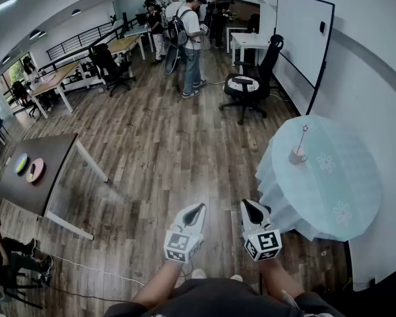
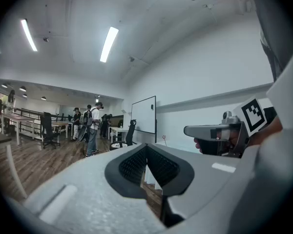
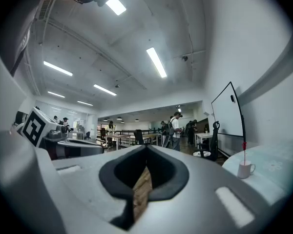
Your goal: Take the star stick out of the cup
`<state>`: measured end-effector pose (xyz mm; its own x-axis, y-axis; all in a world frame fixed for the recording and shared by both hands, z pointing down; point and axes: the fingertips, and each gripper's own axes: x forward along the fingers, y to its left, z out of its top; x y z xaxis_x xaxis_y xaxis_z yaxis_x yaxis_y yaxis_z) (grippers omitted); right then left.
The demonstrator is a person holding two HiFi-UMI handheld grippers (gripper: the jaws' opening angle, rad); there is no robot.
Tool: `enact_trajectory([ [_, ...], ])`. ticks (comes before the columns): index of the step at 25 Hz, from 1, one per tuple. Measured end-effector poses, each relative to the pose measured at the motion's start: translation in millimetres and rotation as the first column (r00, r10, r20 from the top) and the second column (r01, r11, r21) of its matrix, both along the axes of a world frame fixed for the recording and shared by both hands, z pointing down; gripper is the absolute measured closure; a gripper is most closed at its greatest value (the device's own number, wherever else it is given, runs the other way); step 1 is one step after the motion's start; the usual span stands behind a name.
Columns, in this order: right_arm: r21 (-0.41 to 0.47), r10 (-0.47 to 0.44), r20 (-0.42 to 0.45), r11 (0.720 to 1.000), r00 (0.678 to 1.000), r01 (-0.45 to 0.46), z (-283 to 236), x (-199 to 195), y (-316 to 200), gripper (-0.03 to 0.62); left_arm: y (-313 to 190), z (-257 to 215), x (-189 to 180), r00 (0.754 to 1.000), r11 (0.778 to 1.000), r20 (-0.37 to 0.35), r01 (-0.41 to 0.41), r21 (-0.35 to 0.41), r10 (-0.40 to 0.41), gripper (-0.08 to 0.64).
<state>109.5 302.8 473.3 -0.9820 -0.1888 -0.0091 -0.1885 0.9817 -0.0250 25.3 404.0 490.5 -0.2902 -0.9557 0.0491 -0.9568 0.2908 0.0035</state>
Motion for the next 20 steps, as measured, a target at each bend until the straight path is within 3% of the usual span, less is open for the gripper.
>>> enact_trajectory([
  [12,0.002,0.009,0.039,1.000,0.999,-0.010,-2,-56,26,0.589,21,9,-53,1.000,0.999,-0.007,-0.025,0.024,0.025,0.555],
  [20,0.000,0.058,0.005,0.998,0.998,-0.058,7,-70,13,0.589,12,15,-75,0.999,0.999,-0.025,-0.047,0.009,0.047,0.555],
])
